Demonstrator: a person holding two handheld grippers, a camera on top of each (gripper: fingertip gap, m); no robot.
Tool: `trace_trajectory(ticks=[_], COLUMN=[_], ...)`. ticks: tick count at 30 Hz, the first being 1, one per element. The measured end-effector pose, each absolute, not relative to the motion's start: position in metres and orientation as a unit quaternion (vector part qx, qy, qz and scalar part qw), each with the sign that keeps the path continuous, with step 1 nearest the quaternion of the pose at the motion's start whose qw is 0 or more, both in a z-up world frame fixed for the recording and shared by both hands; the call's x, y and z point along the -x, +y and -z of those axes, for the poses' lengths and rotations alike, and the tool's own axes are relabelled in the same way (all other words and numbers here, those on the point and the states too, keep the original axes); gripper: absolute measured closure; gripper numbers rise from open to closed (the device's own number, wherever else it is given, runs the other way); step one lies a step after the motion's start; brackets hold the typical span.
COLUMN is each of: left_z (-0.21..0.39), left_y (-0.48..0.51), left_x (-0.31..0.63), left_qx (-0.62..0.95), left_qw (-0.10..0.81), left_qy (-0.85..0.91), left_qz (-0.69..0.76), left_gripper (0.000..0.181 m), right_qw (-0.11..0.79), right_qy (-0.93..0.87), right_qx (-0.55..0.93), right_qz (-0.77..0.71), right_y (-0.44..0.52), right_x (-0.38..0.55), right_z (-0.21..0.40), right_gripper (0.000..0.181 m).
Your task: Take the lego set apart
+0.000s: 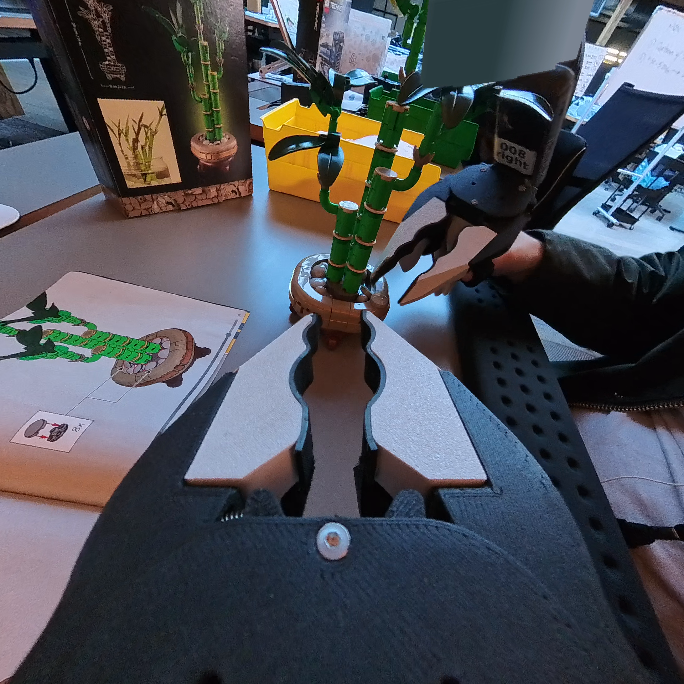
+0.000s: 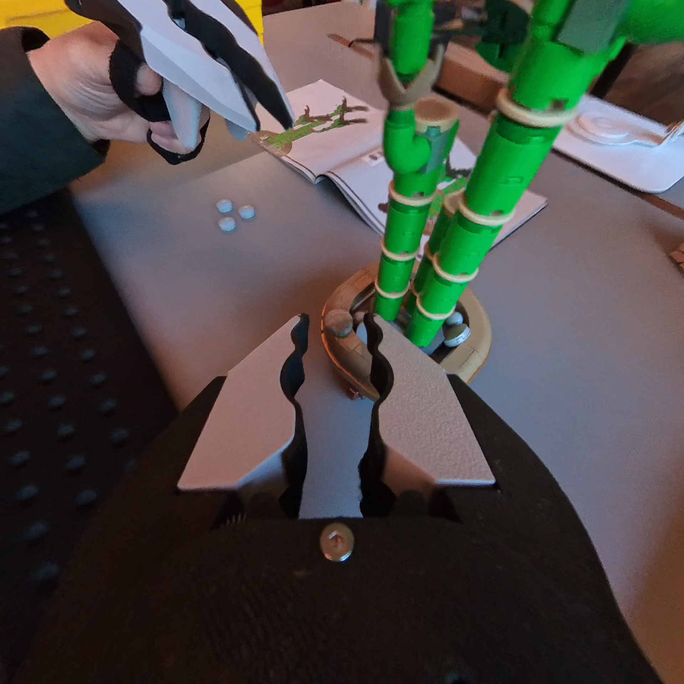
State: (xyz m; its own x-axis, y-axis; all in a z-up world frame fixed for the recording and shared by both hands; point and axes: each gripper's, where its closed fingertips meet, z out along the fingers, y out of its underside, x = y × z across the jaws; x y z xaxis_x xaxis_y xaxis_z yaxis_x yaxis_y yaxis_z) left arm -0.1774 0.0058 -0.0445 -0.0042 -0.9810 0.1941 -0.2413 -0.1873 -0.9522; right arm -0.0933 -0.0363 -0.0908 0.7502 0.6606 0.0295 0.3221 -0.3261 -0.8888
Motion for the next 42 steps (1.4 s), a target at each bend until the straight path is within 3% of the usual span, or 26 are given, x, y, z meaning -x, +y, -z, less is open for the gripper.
trace_trajectory(ticks=[4, 8, 15, 18, 21, 29, 32, 37, 42], left_z=[0.046, 0.044, 0.033, 0.026, 0.023, 0.016, 0.013, 0.011, 0.012], left_y=[0.005, 0.007, 0.026, 0.052, 0.076, 0.089, 0.087, 0.087, 0.086], left_x=[0.177, 0.178, 0.191, 0.207, 0.228, 0.240, 0.240, 0.242, 0.240], left_qx=[0.596, 0.596, 0.608, 0.631, 0.647, 0.648, 0.644, 0.643, 0.644], left_qw=[0.375, 0.381, 0.409, 0.443, 0.476, 0.490, 0.493, 0.495, 0.489], left_qy=[0.515, 0.514, 0.481, 0.433, 0.392, 0.352, 0.355, 0.351, 0.350], left_qz=[0.488, 0.485, 0.481, 0.467, 0.448, 0.465, 0.464, 0.467, 0.473], left_gripper=[0.160, 0.161, 0.161, 0.161, 0.153, 0.148, 0.148, 0.149, 0.149], right_qw=[0.468, 0.483, 0.554, 0.499, 0.442, 0.373, 0.370, 0.433, 0.560], right_qy=[-0.330, -0.311, -0.349, -0.427, -0.477, -0.458, -0.444, -0.461, -0.367], right_qx=[0.807, 0.804, 0.739, 0.728, 0.746, 0.787, 0.794, 0.753, 0.743], right_qz=[-0.145, -0.152, -0.158, -0.198, -0.140, -0.178, -0.190, -0.181, 0.006], right_y=[-0.035, -0.032, -0.049, -0.049, -0.020, 0.012, 0.011, -0.038, -0.046], right_x=[0.099, 0.098, 0.146, 0.217, 0.251, 0.279, 0.276, 0.255, 0.146], right_z=[0.106, 0.100, 0.059, 0.076, 0.112, 0.150, 0.148, 0.105, 0.065], right_gripper=[0.152, 0.167, 0.167, 0.167, 0.167, 0.165, 0.150, 0.150, 0.166])
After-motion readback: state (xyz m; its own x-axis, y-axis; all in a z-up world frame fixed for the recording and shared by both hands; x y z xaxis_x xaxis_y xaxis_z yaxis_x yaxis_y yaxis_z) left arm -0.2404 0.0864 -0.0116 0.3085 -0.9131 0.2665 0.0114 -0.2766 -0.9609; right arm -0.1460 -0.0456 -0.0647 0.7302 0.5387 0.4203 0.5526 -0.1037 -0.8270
